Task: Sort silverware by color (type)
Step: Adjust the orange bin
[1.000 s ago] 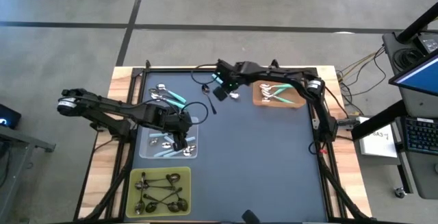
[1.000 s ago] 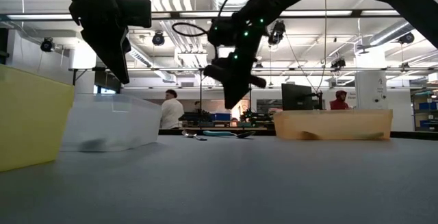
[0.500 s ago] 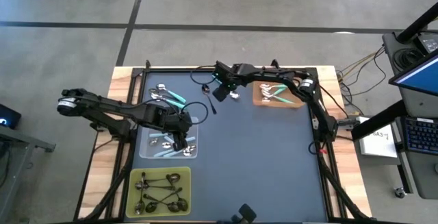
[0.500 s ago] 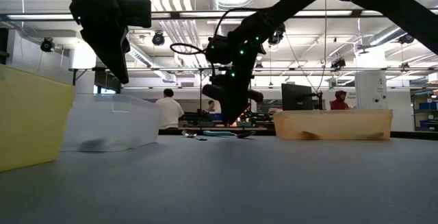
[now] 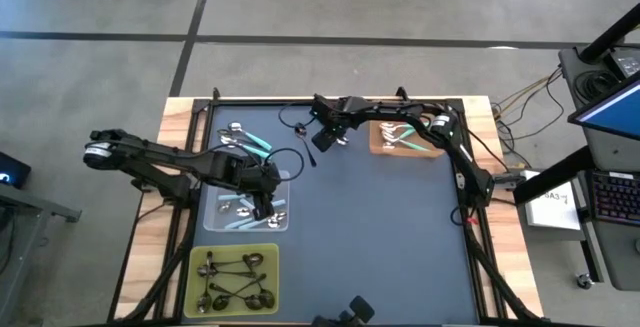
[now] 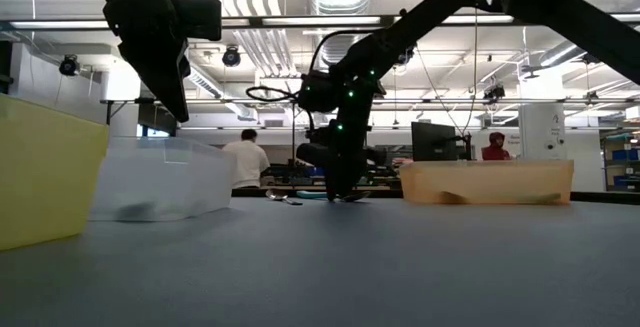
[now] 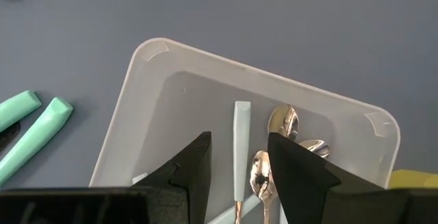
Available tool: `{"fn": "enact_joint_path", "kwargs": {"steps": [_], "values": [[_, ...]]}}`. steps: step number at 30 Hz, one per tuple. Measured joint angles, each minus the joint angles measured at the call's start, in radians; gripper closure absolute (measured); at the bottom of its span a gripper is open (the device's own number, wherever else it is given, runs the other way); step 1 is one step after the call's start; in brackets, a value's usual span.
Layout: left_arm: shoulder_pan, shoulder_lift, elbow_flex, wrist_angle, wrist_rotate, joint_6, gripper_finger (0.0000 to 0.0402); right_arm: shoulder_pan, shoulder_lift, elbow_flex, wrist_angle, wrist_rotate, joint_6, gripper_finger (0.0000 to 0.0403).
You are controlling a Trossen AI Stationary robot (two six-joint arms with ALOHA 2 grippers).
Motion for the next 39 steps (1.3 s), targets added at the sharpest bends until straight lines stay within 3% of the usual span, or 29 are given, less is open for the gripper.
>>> {"fn": "enact_joint_path", "kwargs": {"steps": [6,14,29,34,39], "values": [[0.000,0.000,0.000,-0.001,0.000,0.000,0.0274,0.000,0.022,0.002,0.001,-0.005,0.000,0.0309],[0.000,-0.001,0.000,-0.003,0.000,0.000,0.0274,0.000,0.022,0.001,-0.003,-0.013,0.000,0.0384],[0.000,-0.006,0.000,-0.036,0.001,0.008,0.0274,-0.002,-0.131,-0.005,-0.052,0.059,0.026,0.0388],[0.000,-0.006,0.000,-0.036,0.000,0.030,0.0274,-0.001,-0.205,-0.005,-0.142,0.094,0.017,0.0389],[-0.003,-0.006,0.000,-0.038,0.006,0.031,0.0274,-0.001,-0.279,-0.011,-0.356,0.217,0.005,0.0389]]}}
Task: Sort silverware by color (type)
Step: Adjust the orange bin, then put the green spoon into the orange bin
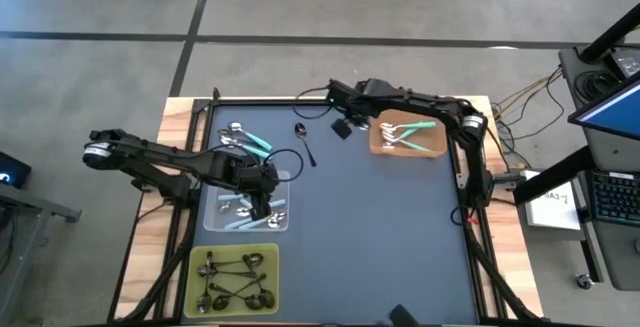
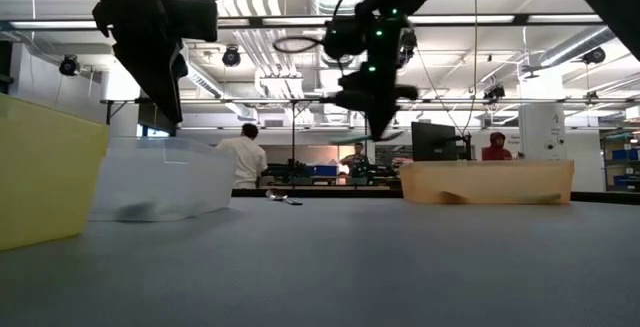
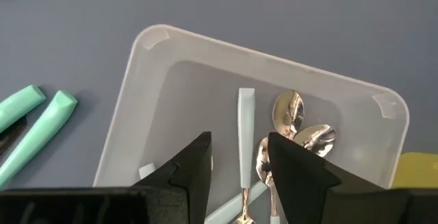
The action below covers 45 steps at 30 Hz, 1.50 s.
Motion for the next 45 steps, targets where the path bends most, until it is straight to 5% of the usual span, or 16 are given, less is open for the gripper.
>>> {"fn": "enact_joint_path", "kwargs": {"steps": [5,11,18,25,45], "values": [[-0.009,0.000,0.000,-0.015,0.016,0.000,0.0274,-0.015,-0.066,-0.041,-0.232,0.082,0.002,0.0389],[-0.016,-0.006,0.000,-0.025,0.015,0.000,0.0274,-0.059,-0.176,-0.203,-0.264,0.080,0.035,0.0390],[-0.017,-0.010,0.000,-0.028,0.011,0.031,0.0274,-0.094,-0.336,-0.453,-0.172,0.065,0.108,0.0387],[-0.013,-0.010,0.000,-0.006,-0.015,0.050,0.0274,-0.094,-0.417,-0.625,0.041,0.024,0.160,0.0341],[0.108,-0.034,0.000,-0.068,-0.014,0.022,0.0274,-0.094,-0.420,-0.634,0.141,0.020,0.149,0.0333]]}}
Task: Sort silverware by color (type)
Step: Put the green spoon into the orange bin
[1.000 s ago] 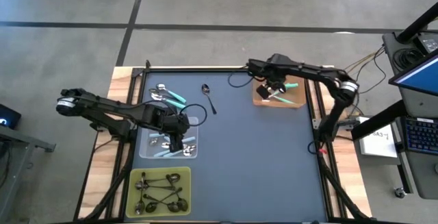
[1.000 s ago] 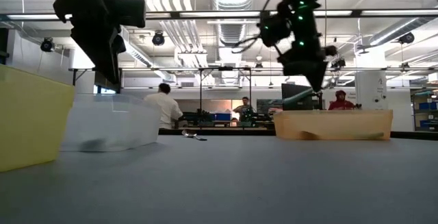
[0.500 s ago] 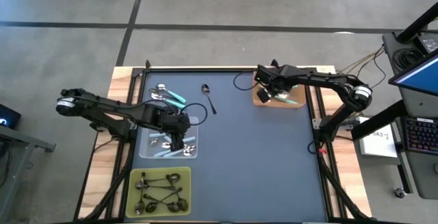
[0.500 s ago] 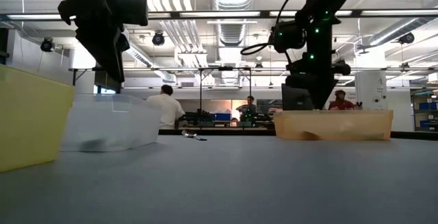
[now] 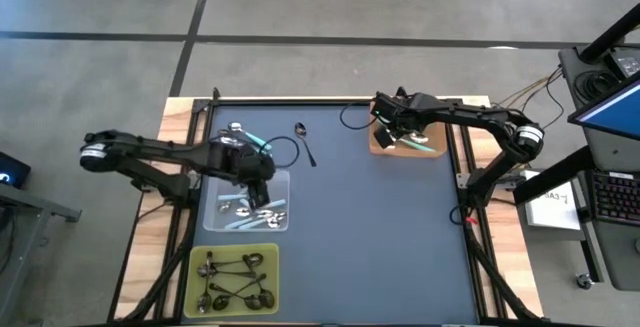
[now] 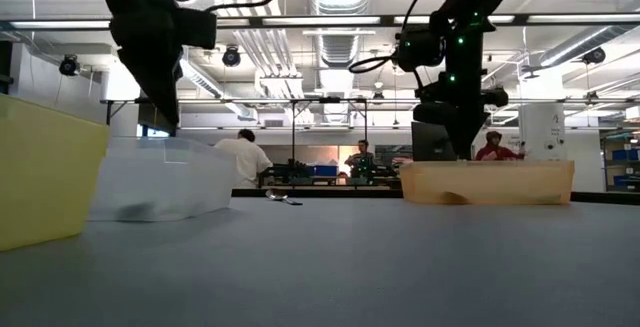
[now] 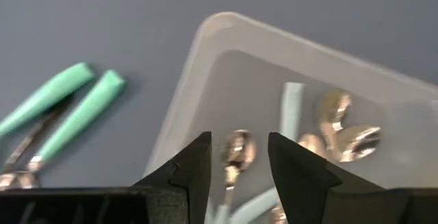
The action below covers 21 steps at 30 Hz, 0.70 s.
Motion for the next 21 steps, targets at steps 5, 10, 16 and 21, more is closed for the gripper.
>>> {"fn": "enact_joint_path", "kwargs": {"steps": [5,10,16,21], "values": [[0.110,-0.012,0.000,-0.011,0.000,0.193,0.0274,0.000,0.000,0.000,0.005,0.000,0.004,0.0332],[0.251,-0.010,-0.007,-0.008,0.013,0.510,0.0274,0.000,0.000,0.002,0.034,0.000,0.016,0.0332],[0.479,-0.002,-0.073,0.090,0.167,0.771,0.0278,0.000,0.000,0.002,0.062,0.000,0.018,0.0332],[0.608,-0.001,-0.119,0.154,0.217,0.944,0.0291,0.000,0.000,0.002,0.064,0.000,0.018,0.0332]]}}
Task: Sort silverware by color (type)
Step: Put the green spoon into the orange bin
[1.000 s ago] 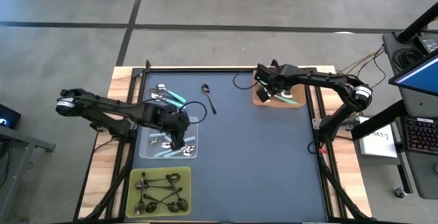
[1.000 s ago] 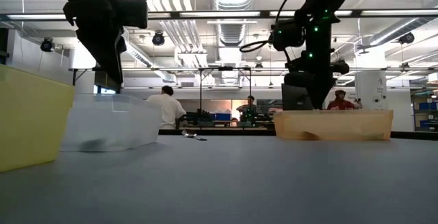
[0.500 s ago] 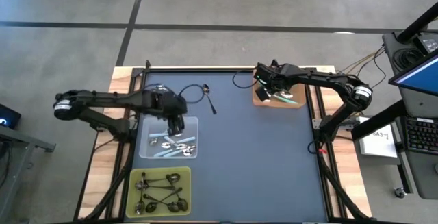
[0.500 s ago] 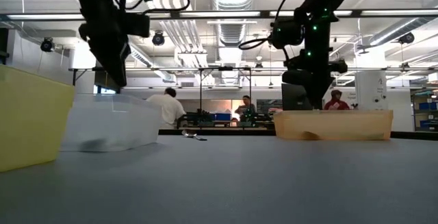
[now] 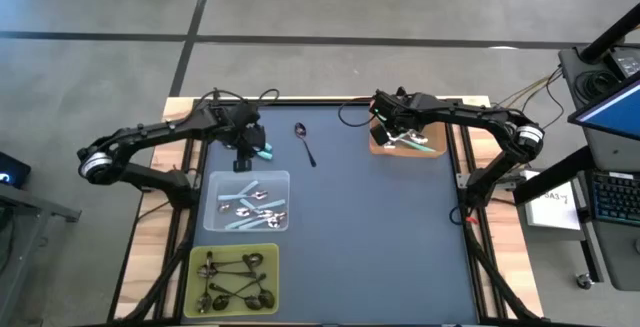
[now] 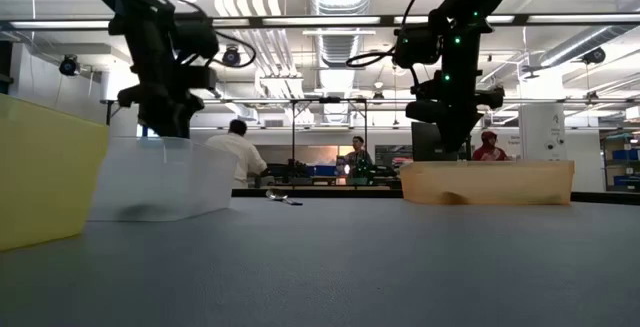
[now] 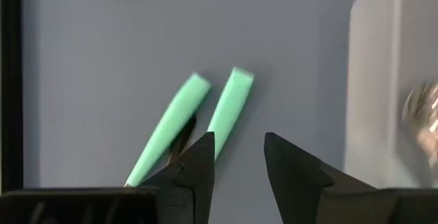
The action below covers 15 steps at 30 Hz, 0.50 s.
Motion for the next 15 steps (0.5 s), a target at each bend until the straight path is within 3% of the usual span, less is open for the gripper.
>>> {"fn": "enact_joint_path", "kwargs": {"steps": [6,15], "values": [[0.071,0.033,-0.059,0.004,0.001,0.150,0.0299,0.000,0.000,0.000,0.039,0.000,-0.006,0.0332],[0.078,0.164,-0.097,0.131,-0.085,0.162,0.0299,0.000,0.000,0.000,0.078,0.000,-0.008,0.0332]]}}
